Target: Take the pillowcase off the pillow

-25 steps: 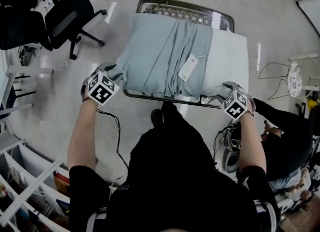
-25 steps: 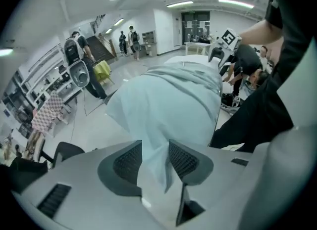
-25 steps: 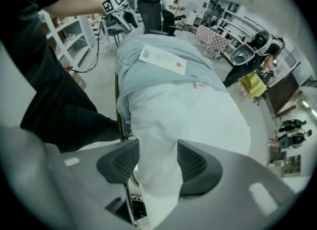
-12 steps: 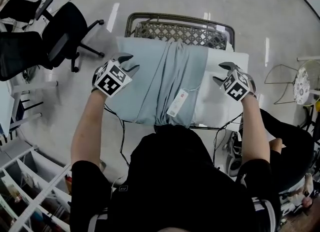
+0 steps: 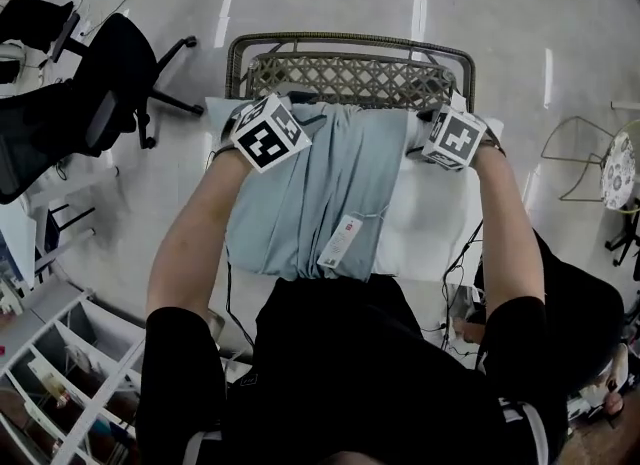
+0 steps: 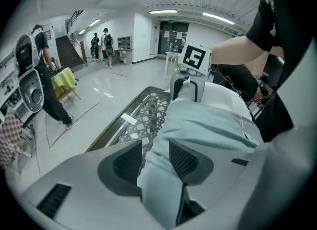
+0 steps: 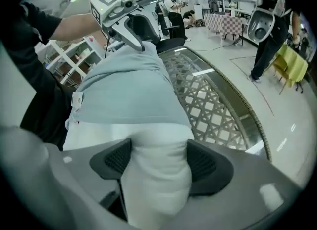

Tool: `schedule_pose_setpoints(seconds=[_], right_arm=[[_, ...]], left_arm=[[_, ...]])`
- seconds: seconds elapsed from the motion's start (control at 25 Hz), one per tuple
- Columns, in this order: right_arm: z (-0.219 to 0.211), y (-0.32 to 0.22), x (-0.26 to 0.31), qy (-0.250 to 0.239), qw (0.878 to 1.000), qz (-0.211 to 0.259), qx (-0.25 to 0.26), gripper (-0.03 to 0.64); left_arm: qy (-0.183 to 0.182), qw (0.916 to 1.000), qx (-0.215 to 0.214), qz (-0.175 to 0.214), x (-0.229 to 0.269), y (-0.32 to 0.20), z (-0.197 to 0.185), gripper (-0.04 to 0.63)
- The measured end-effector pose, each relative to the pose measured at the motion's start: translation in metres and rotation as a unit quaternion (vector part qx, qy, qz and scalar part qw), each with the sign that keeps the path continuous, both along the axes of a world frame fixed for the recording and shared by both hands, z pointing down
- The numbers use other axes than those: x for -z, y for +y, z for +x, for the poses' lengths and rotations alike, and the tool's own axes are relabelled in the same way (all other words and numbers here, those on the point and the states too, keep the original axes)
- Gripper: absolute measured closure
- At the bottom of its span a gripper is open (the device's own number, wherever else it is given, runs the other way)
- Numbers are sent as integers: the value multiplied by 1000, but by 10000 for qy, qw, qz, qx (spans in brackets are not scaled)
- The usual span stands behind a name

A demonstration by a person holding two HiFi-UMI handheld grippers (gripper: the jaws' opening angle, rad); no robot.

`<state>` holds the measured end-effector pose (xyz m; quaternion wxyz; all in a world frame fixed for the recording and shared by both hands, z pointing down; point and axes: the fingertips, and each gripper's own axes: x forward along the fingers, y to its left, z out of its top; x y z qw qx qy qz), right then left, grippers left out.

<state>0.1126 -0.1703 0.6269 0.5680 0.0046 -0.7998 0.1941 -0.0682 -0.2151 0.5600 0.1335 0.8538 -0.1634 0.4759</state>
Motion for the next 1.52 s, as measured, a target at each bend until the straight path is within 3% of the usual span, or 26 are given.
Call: schedule_pose_setpoints(seconds=[0.16,0.28,0.36,0.4,0.44,0.56,0.68,0.76,0.8,0.84,0.92,1.0,1.04,1.08,1.2,1.32,1.36,1.44,1.52], right_arm=[[-12,5,3,-141,9997,-122,135,294],[-19,17,9,-217,9995,-71,229,357],[-18,24,13,-223,9993,-73,297,411],[-16,27,18,-221,9992,-88,334,438],[-15,29,24,-229,9990,-124,364,463],[-10,33,49,-361,9984,-227,379,486],[-1,42,65,-524,9980,-273,201,490],[10,49,71,-567,9978,-342,48,496],[16,52,72,-576,9977,-364,-22,498],[21,54,72,-570,9977,-364,-71,499],[26,55,72,-482,9984,-272,-75,499],[25,54,71,-300,9995,-103,-8,490],[24,53,68,-191,9998,-18,31,484],[23,52,65,-84,9999,53,74,483],[26,53,60,171,9995,127,213,483],[27,56,62,312,9989,174,305,483],[26,55,63,359,9986,207,316,483],[23,57,62,537,9977,251,337,483],[23,63,59,799,9956,254,419,483]], left_arm=[[276,9986,-426,-152,-7,-2,53,420],[119,9960,-803,-369,-25,6,78,422],[-259,9901,-1291,-485,-36,18,85,535],[-542,9848,-1592,-427,-39,24,84,582],[-890,9773,-1904,-280,-40,27,79,586],[-1927,9447,-2642,265,-38,26,50,591],[-2399,9245,-2930,429,-32,30,23,592],[-2570,9168,-3020,463,-28,34,6,592],[-2534,9192,-2982,448,-25,37,1,592],[-2384,9271,-2864,396,-20,39,-2,592],[-1756,9560,-2344,167,-6,37,-3,591],[-1074,9823,-1531,-59,9,21,-16,587],[-929,9886,-1183,-67,15,9,-32,500],[-933,9910,-962,-40,18,-1,-52,425],[-1208,9875,-978,-245,6,-4,-95,396],[-1167,9840,-1211,-582,-6,7,-97,398],[-1186,9815,-1332,-701,-8,12,-96,432],[-1352,9727,-1691,-838,-15,23,-91,573],[-1637,9641,-1997,-620,-24,32,-88,589]])
